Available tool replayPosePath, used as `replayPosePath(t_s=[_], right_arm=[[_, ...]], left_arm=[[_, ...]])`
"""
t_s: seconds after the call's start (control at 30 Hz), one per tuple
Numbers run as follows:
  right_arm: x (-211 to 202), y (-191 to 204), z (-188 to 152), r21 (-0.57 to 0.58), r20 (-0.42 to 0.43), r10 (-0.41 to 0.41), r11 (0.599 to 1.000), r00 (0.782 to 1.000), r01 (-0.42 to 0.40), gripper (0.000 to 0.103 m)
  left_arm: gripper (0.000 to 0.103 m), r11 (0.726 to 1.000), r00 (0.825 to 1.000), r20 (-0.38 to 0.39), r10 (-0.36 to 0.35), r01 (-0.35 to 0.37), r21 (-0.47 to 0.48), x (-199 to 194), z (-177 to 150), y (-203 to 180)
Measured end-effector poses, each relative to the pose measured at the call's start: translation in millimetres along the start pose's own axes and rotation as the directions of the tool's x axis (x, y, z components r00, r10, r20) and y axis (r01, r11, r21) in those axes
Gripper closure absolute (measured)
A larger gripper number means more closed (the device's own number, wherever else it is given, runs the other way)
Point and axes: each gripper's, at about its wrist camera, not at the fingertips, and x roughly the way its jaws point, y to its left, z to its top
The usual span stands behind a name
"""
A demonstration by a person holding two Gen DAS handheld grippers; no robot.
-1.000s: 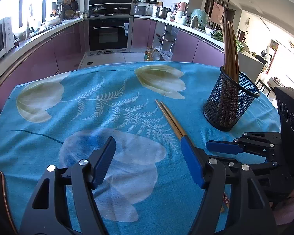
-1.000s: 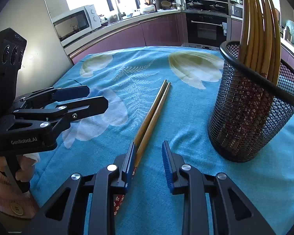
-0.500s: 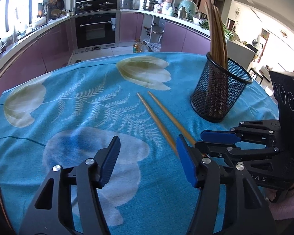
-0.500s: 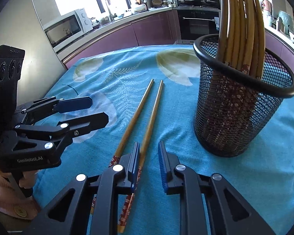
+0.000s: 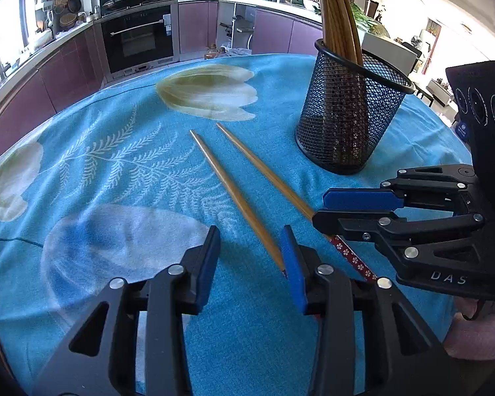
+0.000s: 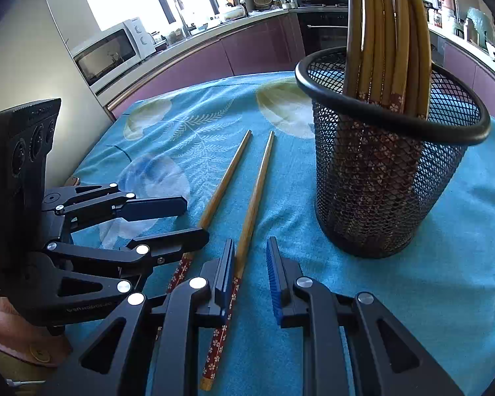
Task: Organize utensils
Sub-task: 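Close the left tool on one chopstick while the right tool grasps the other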
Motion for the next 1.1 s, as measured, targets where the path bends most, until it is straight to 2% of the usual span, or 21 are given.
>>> replayPosePath(t_s=[0.07,0.13,0.43,0.7,1.1], right_arm=[[1.0,2.0,0.2,-0.009,-0.002,-0.003,1.0,1.0,0.003,0.085],[3.0,4.9,1.6,-0.019,-0.003,-0.011,1.0,1.0,0.011,0.085],[14.5,13.4,13.1,-0.045,0.009,-0.052,0.998,0.999,0.053,0.085],[18.8,14.3,16.1,-0.052,0.015,-0.073,0.996,0.997,0.074,0.087],[15.8,3.9,15.2,0.017,0.018,-0.035,0.999,0.999,0.035,0.096]], left_arm=[[0.075,1.0,1.0,-0.005,0.0,0.0,-0.003,0.2,-0.6,0.0],[0.075,1.0,1.0,-0.009,0.007,-0.007,-0.003,-1.5,-3.3,0.1],[0.076,1.0,1.0,-0.014,-0.01,0.009,-0.026,-8.5,-6.7,7.5],[0.075,0.999,1.0,-0.013,0.009,-0.009,-0.038,-2.6,2.3,14.8],[0.09,0.995,1.0,-0.01,-0.004,0.003,-0.098,9.7,11.7,21.8]])
